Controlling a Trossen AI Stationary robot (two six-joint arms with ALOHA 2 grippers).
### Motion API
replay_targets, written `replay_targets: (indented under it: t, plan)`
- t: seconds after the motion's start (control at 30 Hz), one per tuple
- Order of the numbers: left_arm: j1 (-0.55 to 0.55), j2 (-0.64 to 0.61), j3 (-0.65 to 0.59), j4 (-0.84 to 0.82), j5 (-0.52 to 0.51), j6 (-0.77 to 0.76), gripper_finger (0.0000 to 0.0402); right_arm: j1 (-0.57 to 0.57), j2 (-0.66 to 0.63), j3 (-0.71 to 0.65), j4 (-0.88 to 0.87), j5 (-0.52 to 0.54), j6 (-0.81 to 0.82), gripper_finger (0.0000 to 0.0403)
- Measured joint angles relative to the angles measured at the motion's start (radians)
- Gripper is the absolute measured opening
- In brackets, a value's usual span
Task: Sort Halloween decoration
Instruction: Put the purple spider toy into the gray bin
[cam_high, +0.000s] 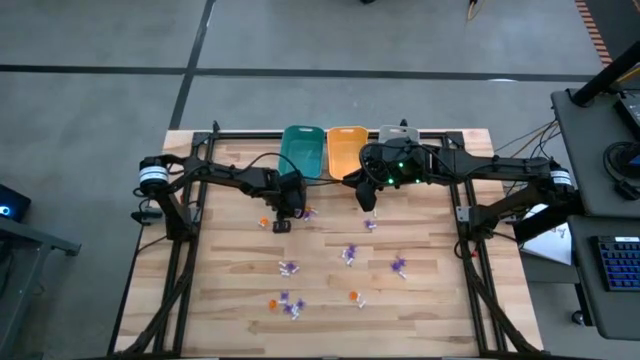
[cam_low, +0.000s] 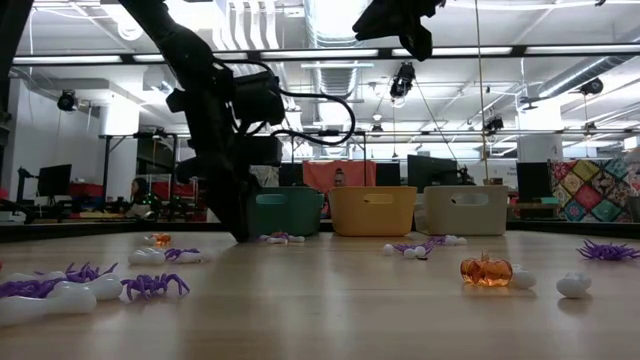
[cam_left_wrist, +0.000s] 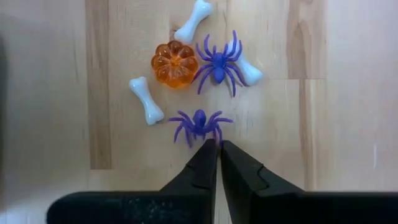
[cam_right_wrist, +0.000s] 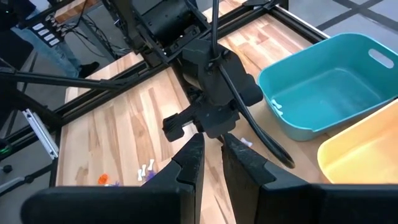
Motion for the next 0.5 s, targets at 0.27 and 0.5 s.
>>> replay_targets:
  t: [0.27, 0.5]
  plan:
    - [0.000, -0.032, 0.000, -0.019, 0.060, 0.002, 0.0000, 0.000, 0.000, -0.003, -0.001, 0.000, -0.003, 0.0047]
    - [0.000, -0.116, 0.000, -0.018, 0.095, -0.003, 0.0000, 0.000, 0.005, -0.021, -0.002, 0.000, -0.003, 0.0047]
